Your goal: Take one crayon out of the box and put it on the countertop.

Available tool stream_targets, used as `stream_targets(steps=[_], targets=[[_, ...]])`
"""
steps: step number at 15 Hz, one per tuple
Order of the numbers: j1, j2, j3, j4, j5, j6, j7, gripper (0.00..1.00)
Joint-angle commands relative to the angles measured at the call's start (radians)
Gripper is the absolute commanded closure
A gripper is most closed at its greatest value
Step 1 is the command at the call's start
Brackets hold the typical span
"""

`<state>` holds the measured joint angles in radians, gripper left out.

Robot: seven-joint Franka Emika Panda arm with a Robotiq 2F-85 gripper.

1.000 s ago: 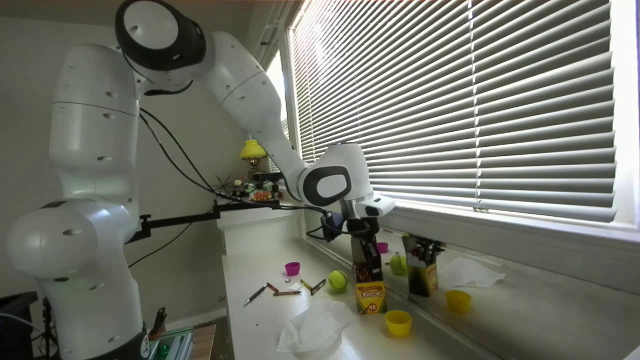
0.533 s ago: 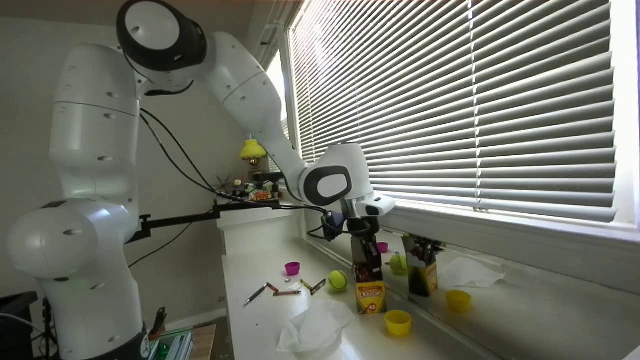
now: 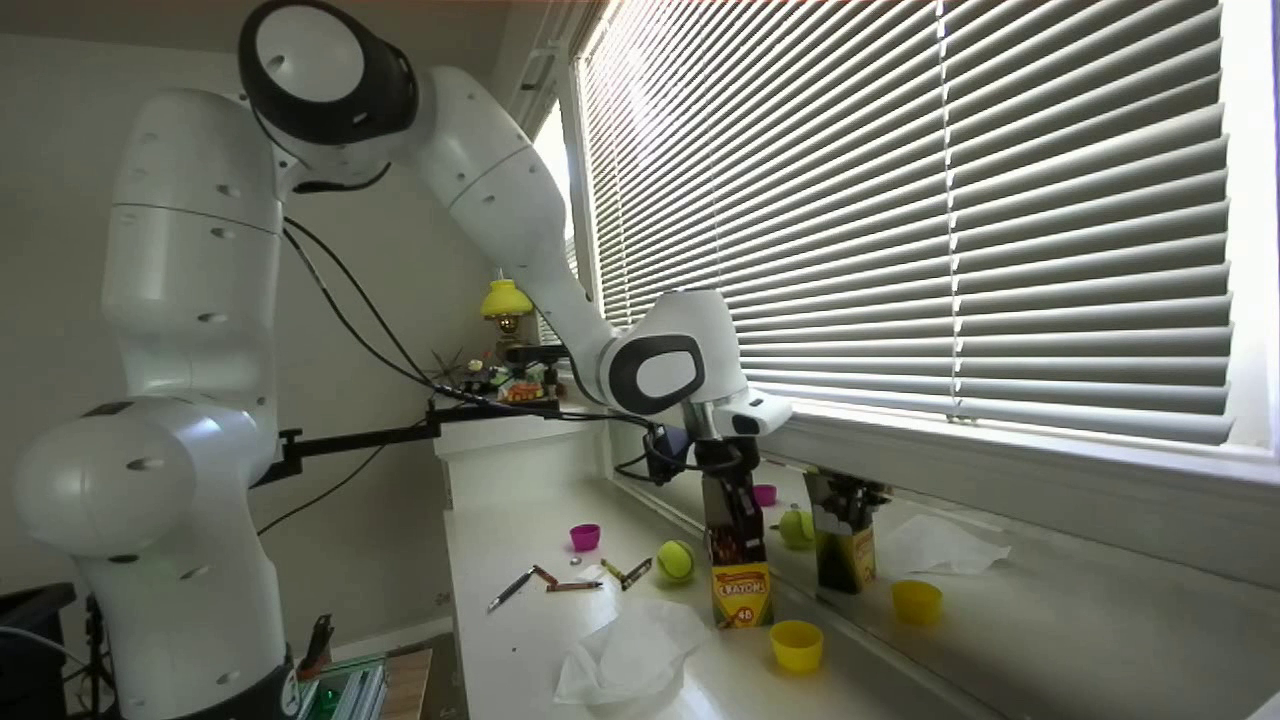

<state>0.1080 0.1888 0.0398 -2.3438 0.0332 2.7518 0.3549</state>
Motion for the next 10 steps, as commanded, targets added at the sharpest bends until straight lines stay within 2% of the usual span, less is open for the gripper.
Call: stream_targets(steps=[1,2,3,6,10], targets=[[0.019,0.026,-0.017,0.027,-0.024,-0.001,0.038,0.83],[0.019,0.028,-0.018,0.029,-0.023,-0.001,0.037,0.84],[0.019,0.030,-0.019,0.031,-0.024,-0.001,0.037,0.96],[0.019,0.030,-0.018,0.036,-0.019,-0.006,0.035,1.00],[0.017,0.011,-0.013,0.036,-0.009,-0.017,0.026,0.98]])
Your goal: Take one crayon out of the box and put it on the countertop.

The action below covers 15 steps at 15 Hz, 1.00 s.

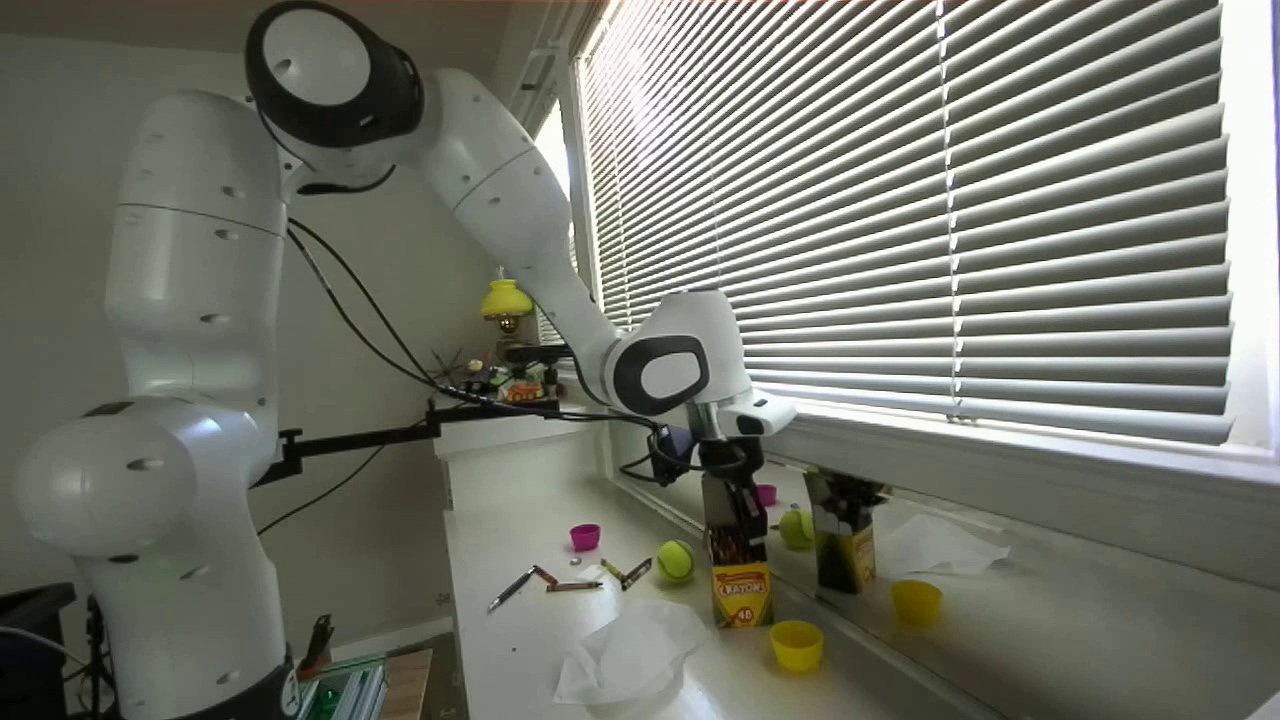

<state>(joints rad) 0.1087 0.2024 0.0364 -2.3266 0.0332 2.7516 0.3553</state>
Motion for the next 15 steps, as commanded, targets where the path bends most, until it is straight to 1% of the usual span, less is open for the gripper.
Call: stream_targets(steps=[1,8,15], targets=[[0.016,-0.011,-0.008,0.018,-0.006,-0.020,0.023,0.98],[0.020,-0.065,-0.005,0.006,-0.013,-0.052,0.029,0.98],[0.011,-0.177,0.003,-0.004,-0.024,-0.148,0.055,0.98]])
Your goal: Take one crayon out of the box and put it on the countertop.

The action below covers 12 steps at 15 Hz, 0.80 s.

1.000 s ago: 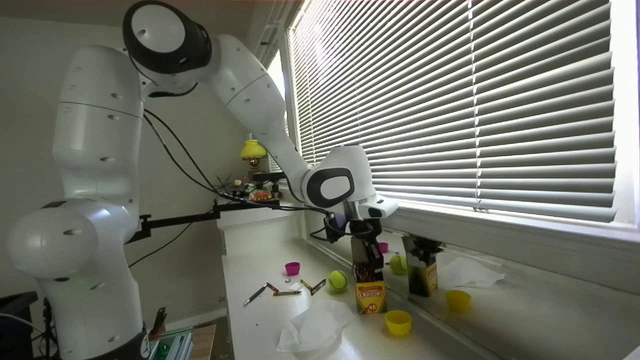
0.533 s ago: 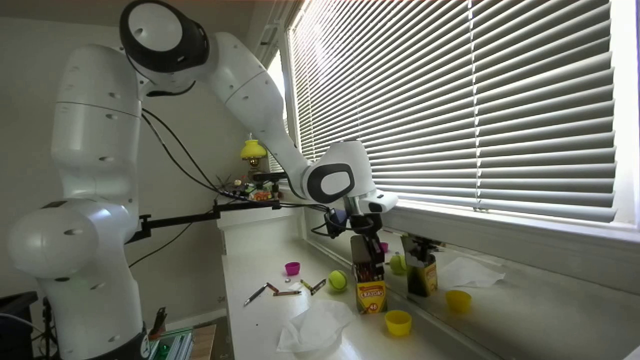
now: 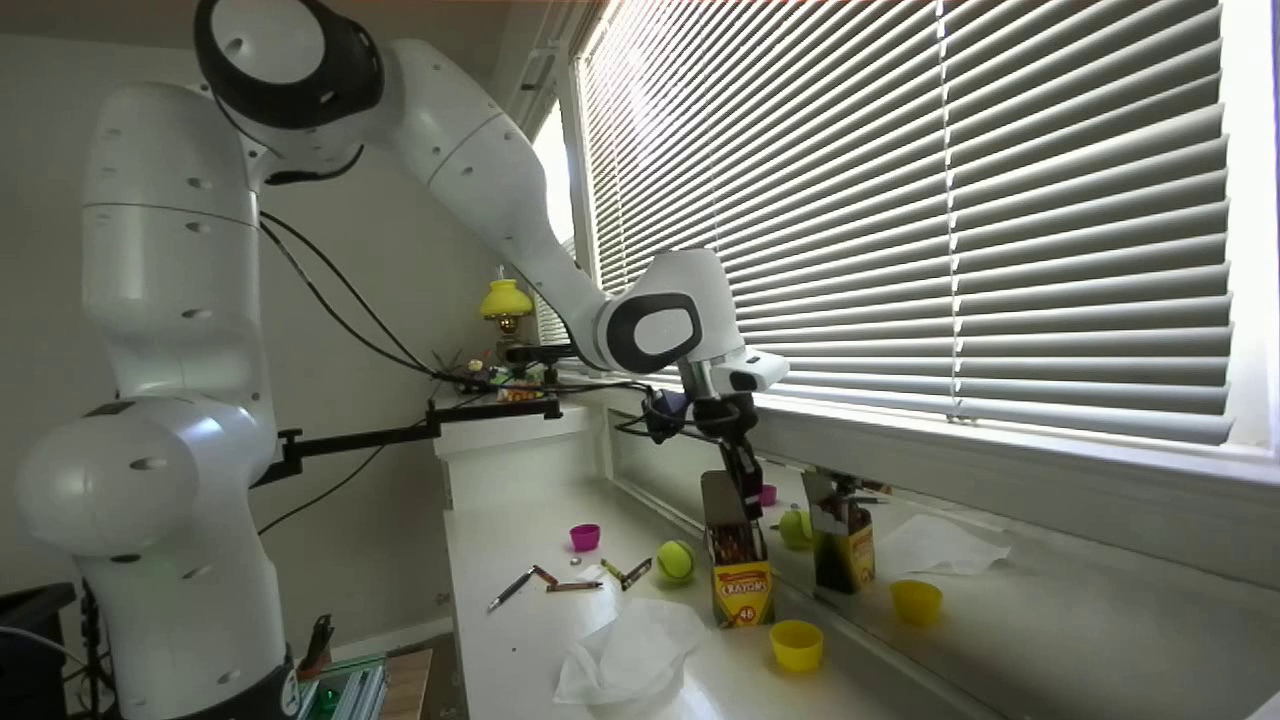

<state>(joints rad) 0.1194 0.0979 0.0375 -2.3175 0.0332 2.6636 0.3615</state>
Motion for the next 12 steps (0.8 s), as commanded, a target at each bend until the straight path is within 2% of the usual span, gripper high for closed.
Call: stream_targets(steps=[1,7,12], targets=[[-0.003,-0.090,0.003,-0.013,-0.026,-0.080,0.056,0.98],[-0.025,-0.215,0.017,-0.009,-0.011,-0.220,0.076,0.98],[-0.066,-0.324,0.031,-0.008,-0.049,-0.394,0.129,0.98]])
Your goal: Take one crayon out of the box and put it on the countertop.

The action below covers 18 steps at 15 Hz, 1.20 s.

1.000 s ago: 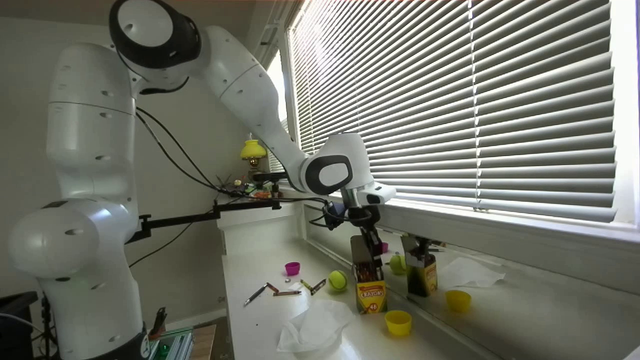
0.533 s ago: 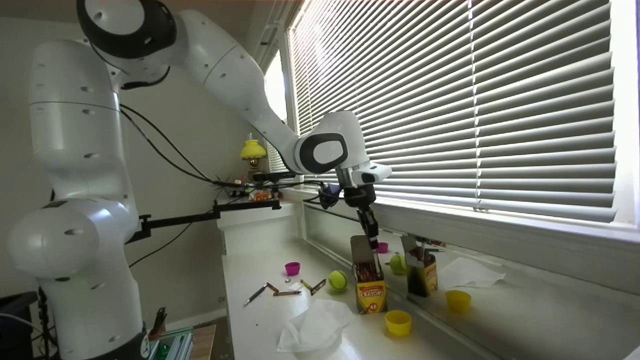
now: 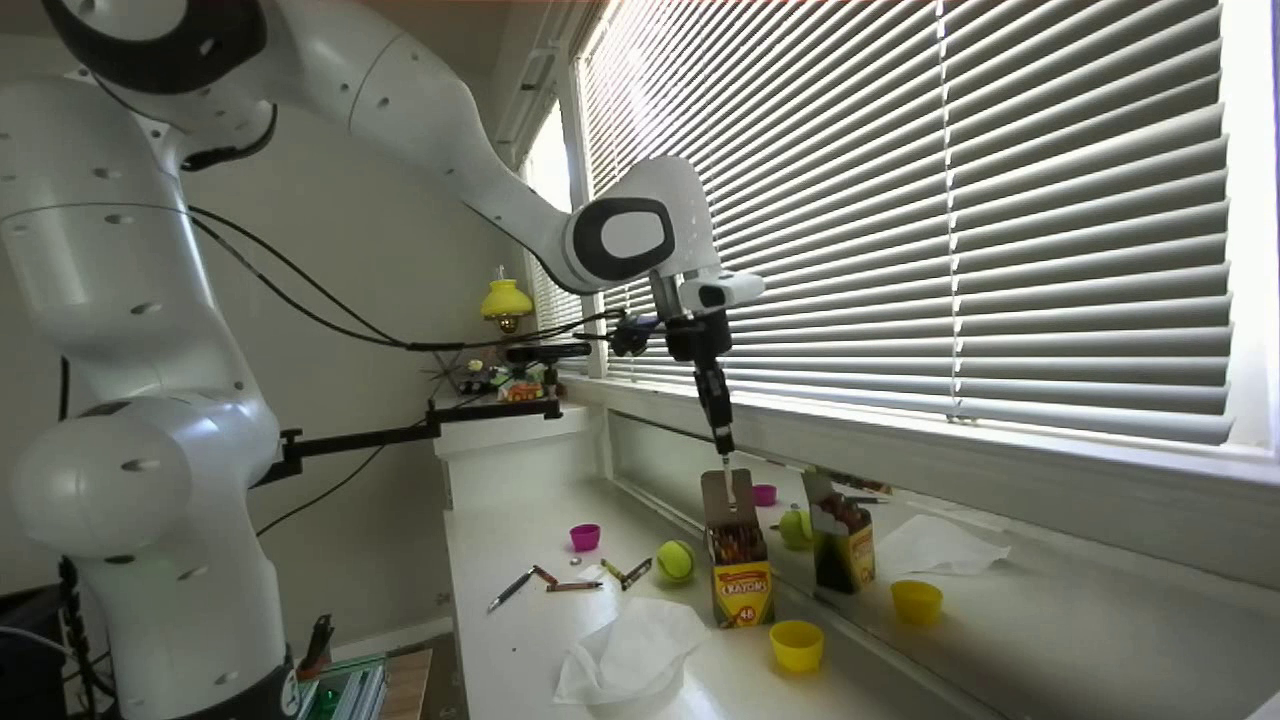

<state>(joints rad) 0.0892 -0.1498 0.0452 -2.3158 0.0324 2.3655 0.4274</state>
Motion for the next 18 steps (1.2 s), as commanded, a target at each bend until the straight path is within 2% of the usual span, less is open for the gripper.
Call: stream_targets(steps=[1,7,13,18], targets=[[-0.047,-0.090,0.025,-0.008,-0.055,-0.136,0.068,0.98],[-0.113,-0.056,0.005,0.003,-0.069,-0.322,0.063,0.98],[-0.164,0.089,-0.032,0.020,-0.088,-0.457,0.086,0.98],[-0.160,0.240,-0.073,0.053,-0.119,-0.543,0.112,0.98]])
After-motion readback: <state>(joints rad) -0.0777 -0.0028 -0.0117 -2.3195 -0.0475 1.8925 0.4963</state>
